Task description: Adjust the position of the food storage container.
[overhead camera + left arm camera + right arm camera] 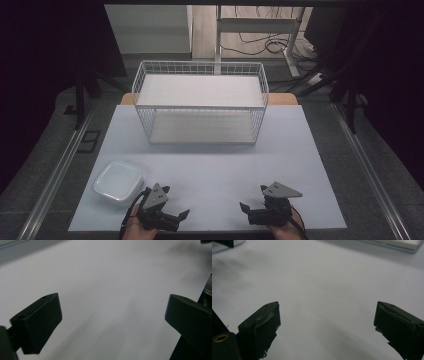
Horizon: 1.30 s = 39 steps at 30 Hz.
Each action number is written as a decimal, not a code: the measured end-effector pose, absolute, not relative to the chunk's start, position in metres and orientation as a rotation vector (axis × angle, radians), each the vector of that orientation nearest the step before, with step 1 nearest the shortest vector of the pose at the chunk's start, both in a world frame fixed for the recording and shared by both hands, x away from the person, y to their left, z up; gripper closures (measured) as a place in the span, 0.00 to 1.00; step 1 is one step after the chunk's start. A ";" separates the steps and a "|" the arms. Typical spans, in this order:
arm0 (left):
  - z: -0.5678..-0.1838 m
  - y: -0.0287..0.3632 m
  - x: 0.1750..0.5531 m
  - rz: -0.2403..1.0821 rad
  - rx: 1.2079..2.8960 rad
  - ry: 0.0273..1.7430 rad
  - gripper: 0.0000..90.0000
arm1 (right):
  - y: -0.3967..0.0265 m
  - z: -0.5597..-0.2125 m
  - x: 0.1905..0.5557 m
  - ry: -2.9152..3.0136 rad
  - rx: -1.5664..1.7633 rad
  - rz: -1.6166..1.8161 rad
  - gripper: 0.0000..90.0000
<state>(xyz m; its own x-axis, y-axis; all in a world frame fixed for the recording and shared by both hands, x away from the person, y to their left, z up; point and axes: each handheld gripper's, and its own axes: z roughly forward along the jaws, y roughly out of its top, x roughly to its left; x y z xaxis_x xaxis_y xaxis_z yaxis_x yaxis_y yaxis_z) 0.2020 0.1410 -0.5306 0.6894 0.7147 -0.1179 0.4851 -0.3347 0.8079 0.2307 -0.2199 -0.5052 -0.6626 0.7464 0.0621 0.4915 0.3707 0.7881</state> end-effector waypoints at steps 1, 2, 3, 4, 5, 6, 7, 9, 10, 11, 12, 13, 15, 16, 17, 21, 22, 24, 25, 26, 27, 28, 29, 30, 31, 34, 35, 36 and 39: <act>-0.530 0.143 0.203 0.319 2.007 0.924 0.02 | -0.219 -0.506 0.231 2.344 1.086 1.164 0.07; -0.530 0.143 0.204 0.324 2.009 0.929 0.01 | -0.218 -0.508 0.230 2.364 1.060 1.131 0.07; -0.529 0.144 0.205 0.330 2.012 0.932 0.02 | -0.217 -0.508 0.229 2.374 1.040 1.120 0.07; -0.528 0.145 0.205 0.329 2.015 0.934 0.02 | -0.216 -0.508 0.229 2.378 1.025 1.114 0.07; -0.528 0.145 0.205 0.329 2.015 0.934 0.02 | -0.216 -0.508 0.229 2.378 1.025 1.114 0.07; -0.528 0.145 0.205 0.324 2.013 0.932 0.02 | -0.215 -0.508 0.228 2.377 1.024 1.121 0.06; -0.527 0.144 0.205 0.312 2.013 0.919 0.00 | -0.214 -0.508 0.228 2.378 1.025 1.119 0.04; -0.525 0.143 0.205 0.300 2.027 0.885 0.01 | -0.214 -0.508 0.228 2.370 1.032 1.114 0.02; -0.524 0.143 0.204 0.300 2.021 0.877 0.01 | -0.215 -0.508 0.229 2.357 1.039 1.112 0.01; -0.522 0.142 0.205 0.275 2.026 0.872 0.02 | -0.216 -0.507 0.229 2.334 1.063 1.111 0.00; -0.521 0.142 0.205 0.283 2.036 0.866 0.04 | -0.217 -0.507 0.230 2.326 1.070 1.117 0.00; -0.521 0.142 0.205 0.283 2.036 0.866 0.06 | -0.217 -0.507 0.230 2.326 1.070 1.117 0.00; -0.517 0.140 0.204 0.344 2.080 0.846 0.09 | -0.217 -0.507 0.230 2.318 1.078 1.129 0.00; -0.515 0.140 0.204 0.344 2.073 0.846 0.11 | -0.216 -0.508 0.230 2.316 1.081 1.129 0.00; -0.515 0.140 0.204 0.344 2.073 0.846 0.14 | -0.216 -0.508 0.230 2.316 1.081 1.129 0.00; -0.505 0.147 0.202 0.403 2.088 0.864 0.21 | -0.213 -0.509 0.229 2.322 1.068 1.113 0.00; -0.500 0.154 0.200 0.423 2.077 0.884 0.22 | -0.213 -0.509 0.229 2.320 1.068 1.113 0.00; -0.493 0.165 0.198 0.446 2.046 0.911 0.33 | -0.213 -0.509 0.229 2.313 1.075 1.111 0.00; -0.487 0.177 0.198 0.476 2.020 0.938 0.38 | -0.213 -0.508 0.230 2.311 1.079 1.116 0.00; -0.484 0.185 0.198 0.503 2.012 0.953 0.43 | -0.213 -0.508 0.230 2.311 1.078 1.118 0.00; -0.484 0.185 0.198 0.503 2.012 0.953 0.48 | -0.213 -0.508 0.230 2.312 1.076 1.121 0.00; -0.480 0.194 0.199 0.516 1.992 0.977 0.53 | -0.213 -0.508 0.230 2.312 1.076 1.121 0.00; -0.478 0.200 0.199 0.514 1.976 0.994 0.53 | -0.213 -0.508 0.229 2.311 1.075 1.122 0.00; -0.475 0.214 0.203 0.513 1.946 1.035 0.62 | -0.212 -0.508 0.229 2.313 1.073 1.119 0.00; -0.474 0.220 0.205 0.522 1.940 1.060 0.65 | -0.211 -0.508 0.229 2.314 1.074 1.116 0.00; -0.477 0.240 0.211 0.539 1.911 1.123 0.82 | -0.211 -0.508 0.229 2.322 1.078 1.110 0.00; -0.477 0.240 0.211 0.539 1.911 1.123 0.86 | -0.211 -0.508 0.229 2.322 1.077 1.110 0.00; -0.478 0.251 0.213 0.540 1.899 1.156 0.90 | -0.211 -0.508 0.229 2.324 1.075 1.110 0.00; -0.480 0.277 0.215 0.582 1.863 1.221 1.00 | -0.211 -0.508 0.229 2.323 1.081 1.104 0.00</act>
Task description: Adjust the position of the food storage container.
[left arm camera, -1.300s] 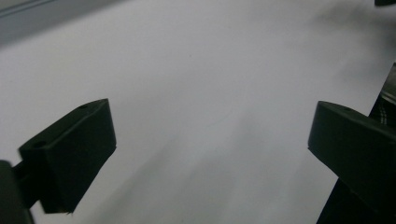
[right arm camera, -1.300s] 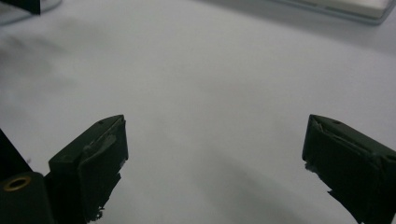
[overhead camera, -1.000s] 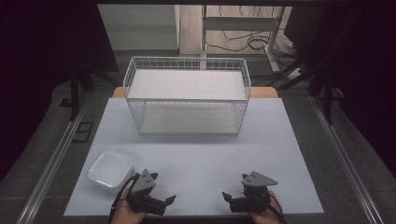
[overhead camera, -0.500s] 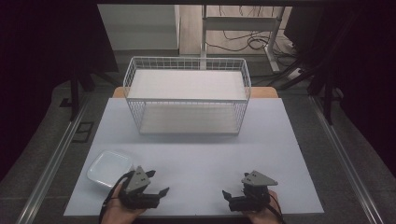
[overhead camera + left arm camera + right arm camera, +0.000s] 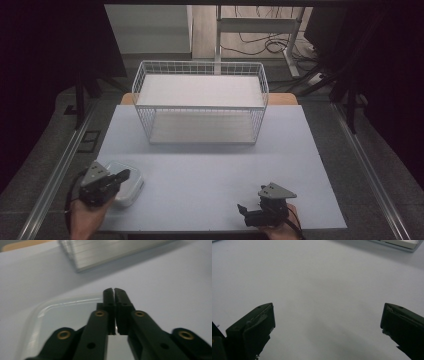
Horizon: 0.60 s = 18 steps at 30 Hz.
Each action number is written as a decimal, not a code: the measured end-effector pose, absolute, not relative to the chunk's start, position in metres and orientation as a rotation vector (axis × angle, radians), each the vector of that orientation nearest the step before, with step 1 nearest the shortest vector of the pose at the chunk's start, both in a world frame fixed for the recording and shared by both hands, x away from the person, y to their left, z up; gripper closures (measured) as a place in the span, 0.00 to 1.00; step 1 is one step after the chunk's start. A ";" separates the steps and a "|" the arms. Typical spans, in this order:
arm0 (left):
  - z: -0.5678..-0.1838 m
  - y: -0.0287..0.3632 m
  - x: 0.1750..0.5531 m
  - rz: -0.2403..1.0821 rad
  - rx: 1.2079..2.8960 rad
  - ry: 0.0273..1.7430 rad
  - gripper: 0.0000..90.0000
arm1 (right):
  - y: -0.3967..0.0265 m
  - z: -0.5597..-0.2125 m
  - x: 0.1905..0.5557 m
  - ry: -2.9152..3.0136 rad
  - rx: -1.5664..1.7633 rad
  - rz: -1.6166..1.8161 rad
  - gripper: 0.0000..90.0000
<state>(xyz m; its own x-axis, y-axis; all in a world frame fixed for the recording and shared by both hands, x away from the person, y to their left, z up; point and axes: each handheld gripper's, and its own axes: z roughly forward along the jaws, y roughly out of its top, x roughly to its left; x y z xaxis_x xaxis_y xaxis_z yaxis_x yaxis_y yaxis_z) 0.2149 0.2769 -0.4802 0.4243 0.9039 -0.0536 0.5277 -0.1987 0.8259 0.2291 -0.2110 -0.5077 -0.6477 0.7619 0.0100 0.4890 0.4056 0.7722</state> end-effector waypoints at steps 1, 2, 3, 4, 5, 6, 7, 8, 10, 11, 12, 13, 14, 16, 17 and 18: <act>-0.482 0.294 0.215 0.614 1.834 1.271 1.00 | -0.211 -0.509 0.230 2.336 1.087 1.099 0.00; -0.482 0.294 0.215 0.614 1.834 1.271 1.00 | -0.211 -0.509 0.230 2.343 1.087 1.095 0.00; -0.485 0.311 0.214 0.645 1.811 1.329 1.00 | -0.211 -0.509 0.230 2.344 1.088 1.093 0.00; -0.487 0.320 0.213 0.666 1.790 1.360 1.00 | -0.210 -0.509 0.230 2.345 1.088 1.096 0.00; -0.487 0.320 0.213 0.666 1.790 1.360 1.00 | -0.210 -0.509 0.230 2.345 1.088 1.096 0.00; -0.490 0.336 0.210 0.703 1.773 1.420 1.00 | -0.210 -0.509 0.230 2.345 1.085 1.098 0.00; -0.493 0.344 0.209 0.720 1.761 1.450 1.00 | -0.210 -0.509 0.230 2.347 1.085 1.095 0.00; -0.493 0.344 0.209 0.720 1.761 1.450 1.00 | -0.210 -0.509 0.230 2.349 1.086 1.090 0.00; -0.505 0.363 0.207 0.697 1.730 1.523 1.00 | -0.210 -0.510 0.230 2.351 1.094 1.090 0.00; -0.510 0.367 0.207 0.680 1.727 1.538 1.00 | -0.210 -0.510 0.231 2.352 1.100 1.087 0.00; -0.515 0.369 0.208 0.673 1.738 1.550 1.00 | -0.210 -0.510 0.231 2.352 1.100 1.086 0.00; -0.518 0.371 0.208 0.658 1.751 1.554 1.00 | -0.210 -0.510 0.231 2.351 1.101 1.090 0.00; -0.518 0.371 0.208 0.658 1.751 1.554 1.00 | -0.210 -0.510 0.231 2.351 1.101 1.090 0.00; -0.530 0.370 0.211 0.597 1.812 1.564 1.00 | -0.210 -0.508 0.230 2.341 1.099 1.102 0.00; -0.531 0.369 0.211 0.578 1.818 1.556 1.00 | -0.211 -0.507 0.230 2.339 1.098 1.104 0.01; -0.532 0.367 0.210 0.552 1.819 1.548 1.00 | -0.211 -0.507 0.230 2.333 1.099 1.110 0.01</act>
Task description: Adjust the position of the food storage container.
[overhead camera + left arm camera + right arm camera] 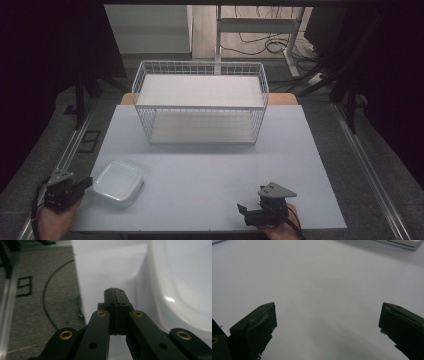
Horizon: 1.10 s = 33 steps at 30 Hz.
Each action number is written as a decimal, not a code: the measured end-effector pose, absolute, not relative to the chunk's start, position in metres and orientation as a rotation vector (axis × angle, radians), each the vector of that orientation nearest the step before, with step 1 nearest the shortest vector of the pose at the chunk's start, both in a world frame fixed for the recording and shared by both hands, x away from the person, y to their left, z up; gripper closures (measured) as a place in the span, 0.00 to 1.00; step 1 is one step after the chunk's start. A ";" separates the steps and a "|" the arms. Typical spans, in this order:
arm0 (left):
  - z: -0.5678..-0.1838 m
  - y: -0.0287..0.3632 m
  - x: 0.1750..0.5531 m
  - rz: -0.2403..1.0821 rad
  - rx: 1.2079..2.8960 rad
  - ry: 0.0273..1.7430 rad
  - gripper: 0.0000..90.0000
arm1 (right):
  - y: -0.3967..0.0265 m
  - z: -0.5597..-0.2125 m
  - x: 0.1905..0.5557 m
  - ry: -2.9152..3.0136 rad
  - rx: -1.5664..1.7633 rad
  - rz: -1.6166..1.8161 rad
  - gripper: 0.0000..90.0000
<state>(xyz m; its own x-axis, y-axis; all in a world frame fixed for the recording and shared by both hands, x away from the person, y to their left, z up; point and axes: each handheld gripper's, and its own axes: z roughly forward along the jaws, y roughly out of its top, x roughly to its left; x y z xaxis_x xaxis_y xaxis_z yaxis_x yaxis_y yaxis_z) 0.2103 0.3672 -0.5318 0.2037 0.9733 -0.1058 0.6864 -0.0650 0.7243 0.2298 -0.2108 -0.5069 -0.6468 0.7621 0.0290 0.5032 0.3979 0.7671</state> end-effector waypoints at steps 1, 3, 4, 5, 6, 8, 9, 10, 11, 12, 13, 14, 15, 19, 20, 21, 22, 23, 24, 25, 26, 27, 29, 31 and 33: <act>-0.532 0.365 0.209 0.532 1.822 1.535 1.00 | -0.211 -0.506 0.230 2.331 1.100 1.116 0.02; -0.532 0.360 0.208 0.507 1.827 1.520 1.00 | -0.212 -0.506 0.230 2.330 1.104 1.123 0.03; -0.531 0.357 0.208 0.504 1.834 1.520 1.00 | -0.211 -0.506 0.230 2.331 1.105 1.124 0.03; -0.531 0.355 0.207 0.494 1.835 1.513 1.00 | -0.211 -0.506 0.230 2.334 1.105 1.123 0.03; -0.531 0.353 0.208 0.486 1.834 1.511 1.00 | -0.211 -0.507 0.231 2.340 1.104 1.121 0.03; -0.531 0.350 0.208 0.488 1.841 1.509 1.00 | -0.211 -0.507 0.231 2.349 1.099 1.118 0.04; -0.530 0.345 0.208 0.493 1.863 1.498 1.00 | -0.210 -0.508 0.231 2.351 1.097 1.117 0.04; -0.529 0.339 0.208 0.485 1.872 1.481 1.00 | -0.209 -0.509 0.232 2.361 1.093 1.106 0.05; -0.528 0.337 0.209 0.481 1.874 1.477 1.00 | -0.209 -0.509 0.232 2.361 1.093 1.106 0.05; -0.528 0.333 0.210 0.469 1.881 1.465 1.00 | -0.209 -0.509 0.232 2.362 1.093 1.106 0.05; -0.527 0.330 0.210 0.468 1.886 1.458 1.00 | -0.209 -0.509 0.232 2.363 1.091 1.103 0.05; -0.527 0.330 0.210 0.468 1.886 1.458 1.00 | -0.209 -0.509 0.232 2.363 1.091 1.103 0.05; -0.527 0.322 0.212 0.455 1.904 1.438 1.00 | -0.210 -0.508 0.232 2.357 1.098 1.107 0.06; -0.525 0.308 0.212 0.436 1.920 1.416 1.00 | -0.212 -0.508 0.233 2.363 1.116 1.104 0.07; -0.525 0.308 0.212 0.436 1.920 1.416 1.00 | -0.212 -0.508 0.233 2.363 1.116 1.104 0.07; -0.523 0.299 0.212 0.432 1.930 1.400 1.00 | -0.212 -0.508 0.234 2.361 1.117 1.106 0.07; -0.523 0.299 0.212 0.432 1.930 1.400 1.00 | -0.212 -0.508 0.234 2.361 1.117 1.106 0.07; -0.523 0.293 0.213 0.420 1.938 1.387 1.00 | -0.212 -0.508 0.234 2.361 1.115 1.103 0.07; -0.522 0.285 0.214 0.416 1.958 1.365 1.00 | -0.212 -0.508 0.234 2.364 1.113 1.105 0.07; -0.522 0.281 0.215 0.414 1.970 1.355 1.00 | -0.212 -0.508 0.234 2.364 1.112 1.104 0.08; -0.522 0.281 0.215 0.414 1.970 1.355 1.00 | -0.212 -0.508 0.234 2.364 1.112 1.104 0.08; -0.521 0.273 0.216 0.414 1.982 1.329 1.00 | -0.212 -0.507 0.234 2.363 1.109 1.101 0.08; -0.520 0.265 0.217 0.415 2.003 1.274 1.00 | -0.213 -0.506 0.235 2.364 1.112 1.095 0.08; -0.520 0.260 0.218 0.416 2.023 1.250 1.00 | -0.214 -0.506 0.236 2.366 1.115 1.092 0.08; -0.520 0.256 0.217 0.403 2.035 1.236 1.00 | -0.215 -0.504 0.236 2.361 1.116 1.090 0.09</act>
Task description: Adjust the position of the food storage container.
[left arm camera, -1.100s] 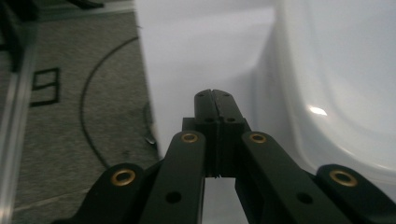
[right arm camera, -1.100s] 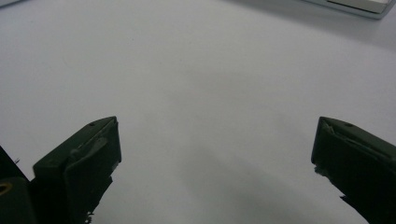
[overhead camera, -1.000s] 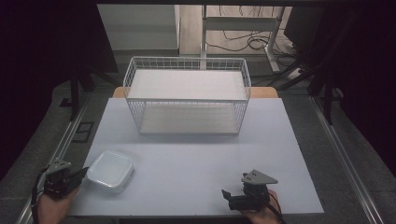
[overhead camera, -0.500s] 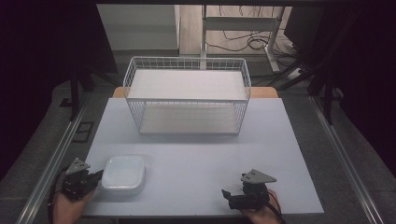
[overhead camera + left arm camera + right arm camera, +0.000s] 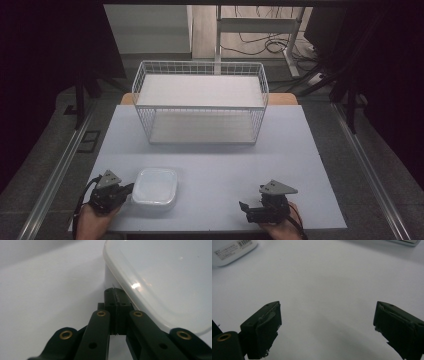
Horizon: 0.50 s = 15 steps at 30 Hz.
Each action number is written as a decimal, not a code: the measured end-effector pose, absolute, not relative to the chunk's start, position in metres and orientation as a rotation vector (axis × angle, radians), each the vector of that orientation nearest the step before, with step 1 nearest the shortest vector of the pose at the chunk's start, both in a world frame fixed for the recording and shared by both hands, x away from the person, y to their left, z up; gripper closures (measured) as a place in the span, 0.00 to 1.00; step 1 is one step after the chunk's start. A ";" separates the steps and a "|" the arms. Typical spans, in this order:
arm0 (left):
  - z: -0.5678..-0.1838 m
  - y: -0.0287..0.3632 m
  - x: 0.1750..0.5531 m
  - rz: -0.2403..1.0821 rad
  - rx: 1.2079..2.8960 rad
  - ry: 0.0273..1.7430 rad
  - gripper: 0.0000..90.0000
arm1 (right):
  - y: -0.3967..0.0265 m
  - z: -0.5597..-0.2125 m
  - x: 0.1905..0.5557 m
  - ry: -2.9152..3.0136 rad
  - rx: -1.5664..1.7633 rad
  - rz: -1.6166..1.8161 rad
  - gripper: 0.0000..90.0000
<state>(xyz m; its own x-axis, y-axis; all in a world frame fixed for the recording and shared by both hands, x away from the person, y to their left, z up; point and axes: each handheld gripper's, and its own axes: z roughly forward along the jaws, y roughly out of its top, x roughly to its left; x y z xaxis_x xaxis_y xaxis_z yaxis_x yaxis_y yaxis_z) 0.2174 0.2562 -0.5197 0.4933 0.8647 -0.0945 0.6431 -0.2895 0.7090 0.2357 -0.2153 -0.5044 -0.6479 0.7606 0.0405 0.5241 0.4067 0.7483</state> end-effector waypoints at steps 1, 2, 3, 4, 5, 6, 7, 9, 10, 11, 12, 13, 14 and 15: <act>-0.520 0.256 0.217 0.403 2.035 1.236 1.00 | -0.215 -0.504 0.236 2.361 1.116 1.090 0.09; -0.520 0.255 0.217 0.394 2.040 1.235 1.00 | -0.216 -0.504 0.236 2.358 1.119 1.094 0.09; -0.520 0.252 0.216 0.392 2.046 1.236 1.00 | -0.217 -0.502 0.236 2.353 1.129 1.105 0.09; -0.519 0.250 0.216 0.375 2.052 1.230 1.00 | -0.217 -0.502 0.236 2.358 1.129 1.106 0.09; -0.519 0.250 0.216 0.375 2.052 1.230 1.00 | -0.217 -0.502 0.236 2.358 1.129 1.106 0.09; -0.519 0.246 0.216 0.363 2.058 1.222 1.00 | -0.217 -0.502 0.236 2.368 1.128 1.101 0.09; -0.519 0.246 0.216 0.363 2.058 1.222 1.00 | -0.217 -0.502 0.236 2.368 1.128 1.101 0.09; -0.518 0.240 0.217 0.344 2.061 1.209 1.00 | -0.216 -0.504 0.237 2.381 1.136 1.091 0.09; -0.518 0.236 0.217 0.333 2.064 1.203 1.00 | -0.216 -0.504 0.237 2.381 1.136 1.091 0.09; -0.518 0.232 0.218 0.331 2.068 1.196 1.00 | -0.215 -0.503 0.237 2.376 1.132 1.089 0.10; -0.517 0.225 0.218 0.328 2.079 1.177 1.00 | -0.215 -0.503 0.236 2.375 1.132 1.092 0.10; -0.517 0.225 0.218 0.328 2.079 1.177 1.00 | -0.215 -0.503 0.236 2.375 1.132 1.092 0.10; -0.517 0.220 0.219 0.312 2.085 1.162 1.00 | -0.215 -0.502 0.236 2.372 1.130 1.094 0.10; -0.517 0.214 0.220 0.303 2.098 1.143 1.00 | -0.216 -0.502 0.236 2.376 1.124 1.097 0.10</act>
<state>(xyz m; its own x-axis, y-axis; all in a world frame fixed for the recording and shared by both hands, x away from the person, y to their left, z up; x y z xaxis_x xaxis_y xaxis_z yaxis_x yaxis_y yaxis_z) 0.2202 0.2137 -0.5171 0.5800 0.8047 -0.1263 0.6362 -0.3507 0.6872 0.2360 -0.2157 -0.5017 -0.6525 0.7557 0.0559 0.5328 0.4050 0.7430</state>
